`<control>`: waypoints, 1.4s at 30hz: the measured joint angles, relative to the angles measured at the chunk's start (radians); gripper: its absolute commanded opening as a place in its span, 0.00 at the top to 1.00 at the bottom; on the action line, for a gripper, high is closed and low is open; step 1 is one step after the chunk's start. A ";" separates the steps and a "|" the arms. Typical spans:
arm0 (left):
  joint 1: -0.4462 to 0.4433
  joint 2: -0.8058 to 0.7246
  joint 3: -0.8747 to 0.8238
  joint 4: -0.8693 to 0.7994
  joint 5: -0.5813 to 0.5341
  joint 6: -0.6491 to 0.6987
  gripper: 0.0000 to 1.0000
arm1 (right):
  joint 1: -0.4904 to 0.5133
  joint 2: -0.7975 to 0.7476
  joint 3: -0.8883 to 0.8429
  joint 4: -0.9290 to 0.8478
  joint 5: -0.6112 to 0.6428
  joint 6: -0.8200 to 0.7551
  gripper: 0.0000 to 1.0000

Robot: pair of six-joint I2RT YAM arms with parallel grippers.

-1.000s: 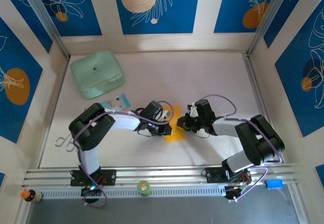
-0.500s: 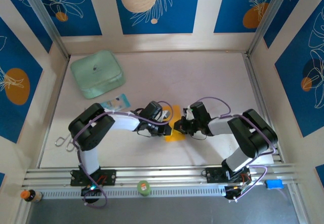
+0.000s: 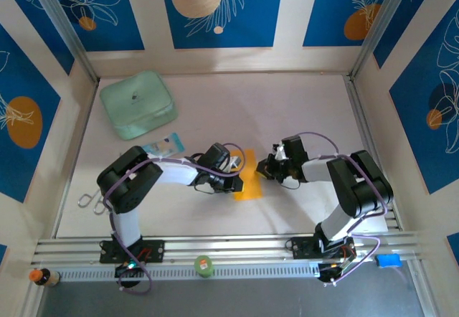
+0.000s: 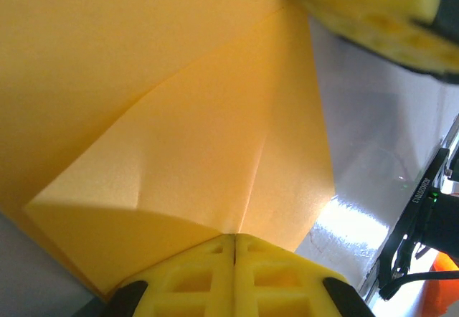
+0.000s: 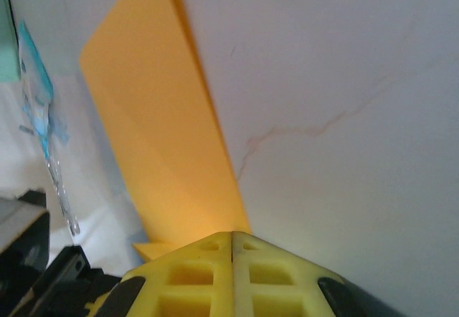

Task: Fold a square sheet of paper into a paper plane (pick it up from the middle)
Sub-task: Fold the triangle a second time at the center of the table.

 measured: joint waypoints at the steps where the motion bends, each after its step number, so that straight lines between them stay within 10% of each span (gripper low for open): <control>1: 0.000 0.000 0.000 0.000 0.000 0.000 0.96 | -0.010 0.000 0.002 -0.003 0.001 -0.002 1.00; 42: 0.000 0.059 0.116 0.024 0.034 -0.030 0.87 | 0.106 -0.004 -0.042 0.085 0.002 -0.005 1.00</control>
